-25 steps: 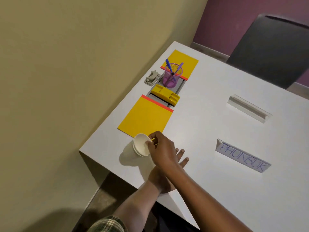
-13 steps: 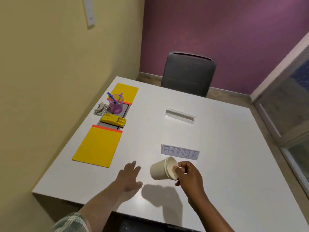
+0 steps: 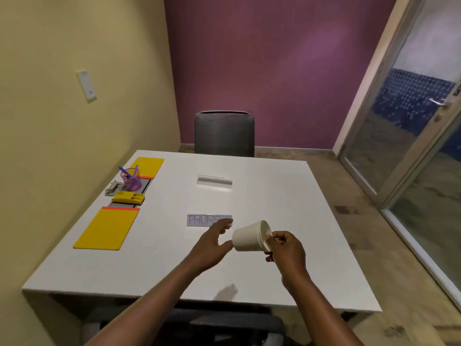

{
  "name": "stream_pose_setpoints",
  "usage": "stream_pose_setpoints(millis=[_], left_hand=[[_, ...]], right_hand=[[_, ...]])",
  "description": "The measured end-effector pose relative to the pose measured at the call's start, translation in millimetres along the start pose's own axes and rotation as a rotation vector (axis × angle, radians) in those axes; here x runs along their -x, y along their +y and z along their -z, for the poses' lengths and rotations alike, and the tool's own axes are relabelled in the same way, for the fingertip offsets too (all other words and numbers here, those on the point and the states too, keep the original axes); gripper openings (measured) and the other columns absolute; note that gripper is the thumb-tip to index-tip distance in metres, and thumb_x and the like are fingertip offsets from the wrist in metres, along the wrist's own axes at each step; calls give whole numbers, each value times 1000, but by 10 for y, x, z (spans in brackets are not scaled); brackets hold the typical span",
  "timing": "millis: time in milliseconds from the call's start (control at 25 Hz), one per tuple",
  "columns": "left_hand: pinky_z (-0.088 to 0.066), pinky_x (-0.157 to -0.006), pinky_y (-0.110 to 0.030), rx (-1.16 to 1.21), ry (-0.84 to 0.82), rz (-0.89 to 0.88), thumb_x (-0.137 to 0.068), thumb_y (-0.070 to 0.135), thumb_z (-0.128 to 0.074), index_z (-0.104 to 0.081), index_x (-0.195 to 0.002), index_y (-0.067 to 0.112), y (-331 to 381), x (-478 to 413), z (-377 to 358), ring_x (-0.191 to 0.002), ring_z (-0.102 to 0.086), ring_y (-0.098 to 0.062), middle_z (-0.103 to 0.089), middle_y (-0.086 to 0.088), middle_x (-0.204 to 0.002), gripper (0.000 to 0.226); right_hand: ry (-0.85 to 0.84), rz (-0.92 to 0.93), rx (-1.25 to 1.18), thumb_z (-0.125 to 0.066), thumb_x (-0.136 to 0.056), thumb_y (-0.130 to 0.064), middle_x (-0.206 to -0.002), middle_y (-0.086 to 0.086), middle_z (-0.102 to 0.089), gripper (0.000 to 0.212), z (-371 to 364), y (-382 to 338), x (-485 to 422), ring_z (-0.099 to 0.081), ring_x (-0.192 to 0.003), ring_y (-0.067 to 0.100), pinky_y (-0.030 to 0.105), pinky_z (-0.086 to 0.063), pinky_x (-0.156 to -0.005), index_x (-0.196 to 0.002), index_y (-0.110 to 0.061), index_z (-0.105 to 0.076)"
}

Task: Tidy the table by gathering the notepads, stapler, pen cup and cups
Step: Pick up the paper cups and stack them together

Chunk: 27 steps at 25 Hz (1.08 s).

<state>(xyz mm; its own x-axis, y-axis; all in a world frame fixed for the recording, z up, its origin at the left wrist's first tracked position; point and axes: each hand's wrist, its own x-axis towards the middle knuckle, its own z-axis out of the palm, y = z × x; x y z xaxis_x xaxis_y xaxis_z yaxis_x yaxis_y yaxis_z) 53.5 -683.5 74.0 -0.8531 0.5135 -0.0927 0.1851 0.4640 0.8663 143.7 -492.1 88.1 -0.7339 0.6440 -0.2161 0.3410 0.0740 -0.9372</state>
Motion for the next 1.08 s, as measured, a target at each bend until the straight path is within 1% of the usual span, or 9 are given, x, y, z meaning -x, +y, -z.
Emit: stream_pose_setpoints(millis=[120,240,360,480,600,760,880,960,1080], left_hand=[[-35,-103,-18,-66,-57,-141,-78,27,-59,-34,-150,35,479,168,-438,-137,-38,-3,-40,17,-151,77],[-34,-110,-25,-127,-55,-264,-76,30,-63,-28,-153,34,786,201,-831,-138,-35,-5,-34,15,-154,85],[-39,-110,-33,-224,-2,-375,-79,48,-73,-27,-153,34,1007,80,-1202,-135,-41,-10,-38,14,-152,88],[-41,-106,-35,-292,55,-424,-77,64,-72,-30,-152,33,1082,-102,-1457,-127,-48,-12,-46,11,-146,91],[-46,-100,-35,-280,91,-420,-71,74,-70,-37,-145,37,1178,-411,-1727,-118,-52,-8,-52,15,-136,89],[-49,-90,-32,-212,138,-405,-67,78,-70,-43,-132,43,1185,-788,-1938,-105,-53,-2,-54,26,-121,79],[-49,-89,-31,-203,153,-366,-66,70,-75,-44,-131,43,1124,-1054,-2037,-104,-52,-2,-55,25,-121,77],[-49,-88,-32,-195,165,-340,-66,65,-76,-44,-130,42,1035,-1252,-2075,-102,-54,-5,-58,23,-120,76],[-49,-86,-34,-193,180,-279,-66,61,-77,-45,-130,39,868,-1331,-2122,-99,-56,-10,-63,19,-117,75]], right_hand=[[51,14,-2,-65,-94,-20,-93,2,-70,8,492,46,21,-72,-63,20,31,-57,-59,-101,-16,-66],[74,39,30,-67,-94,-20,-93,1,-68,8,870,88,-14,-72,-64,19,30,-59,-58,-100,-17,-65],[108,57,52,-67,-93,-21,-90,-1,-69,4,1157,92,-131,-71,-61,16,22,-53,-51,-96,-19,-65],[112,69,72,-67,-92,-20,-88,-1,-69,2,1313,114,-303,-71,-68,18,34,-62,-62,-91,-18,-67],[94,77,145,-68,-90,-19,-88,1,-70,4,1495,171,-651,-70,-78,22,38,-64,-65,-90,-16,-69],[59,79,190,-68,-89,-18,-84,2,-71,5,1594,154,-1092,-70,-70,20,28,-57,-49,-84,-16,-68],[29,90,245,-69,-88,-20,-81,-3,-70,5,1609,152,-1388,-68,-69,19,29,-55,-56,-84,-18,-68],[0,112,338,-71,-88,-23,-81,-7,-69,5,1547,161,-1618,-65,-74,15,27,-50,-62,-84,-21,-67],[-35,90,374,-70,-88,-26,-83,-11,-67,6,1461,218,-1758,-62,-79,9,23,-45,-61,-84,-25,-66]])
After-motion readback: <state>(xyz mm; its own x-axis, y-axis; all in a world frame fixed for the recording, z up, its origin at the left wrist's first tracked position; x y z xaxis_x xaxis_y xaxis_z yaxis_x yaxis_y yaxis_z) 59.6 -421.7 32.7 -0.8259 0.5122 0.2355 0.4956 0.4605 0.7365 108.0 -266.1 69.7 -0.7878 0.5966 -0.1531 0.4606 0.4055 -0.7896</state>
